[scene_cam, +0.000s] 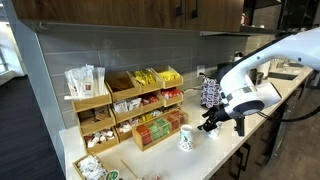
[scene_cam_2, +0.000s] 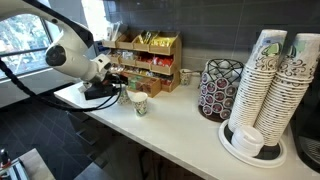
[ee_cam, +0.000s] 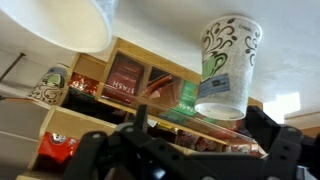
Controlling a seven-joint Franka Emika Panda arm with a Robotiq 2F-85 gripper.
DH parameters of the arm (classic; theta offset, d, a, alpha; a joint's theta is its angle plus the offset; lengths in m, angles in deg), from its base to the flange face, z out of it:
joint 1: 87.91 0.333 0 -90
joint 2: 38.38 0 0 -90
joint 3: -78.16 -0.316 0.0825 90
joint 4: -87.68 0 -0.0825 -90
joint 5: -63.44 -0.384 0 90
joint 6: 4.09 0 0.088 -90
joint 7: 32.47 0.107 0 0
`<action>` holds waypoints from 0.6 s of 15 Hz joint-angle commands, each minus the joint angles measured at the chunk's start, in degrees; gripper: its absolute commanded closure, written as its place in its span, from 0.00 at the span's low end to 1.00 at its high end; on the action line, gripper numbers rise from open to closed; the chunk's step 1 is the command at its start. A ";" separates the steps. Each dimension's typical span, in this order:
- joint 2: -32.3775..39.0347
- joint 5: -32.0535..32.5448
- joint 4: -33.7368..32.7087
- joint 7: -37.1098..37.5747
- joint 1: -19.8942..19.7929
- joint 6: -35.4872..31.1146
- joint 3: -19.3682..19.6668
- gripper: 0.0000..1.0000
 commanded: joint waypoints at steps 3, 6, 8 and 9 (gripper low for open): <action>-2.59 -0.91 -0.98 0.83 -1.71 -7.17 0.69 0.00; -2.37 -4.12 -3.72 -0.04 -4.18 -8.79 0.91 0.00; -1.24 -7.12 -6.34 -0.38 -6.32 -10.24 0.34 0.00; -0.46 -8.44 -7.53 -0.34 -7.32 -10.91 0.07 0.00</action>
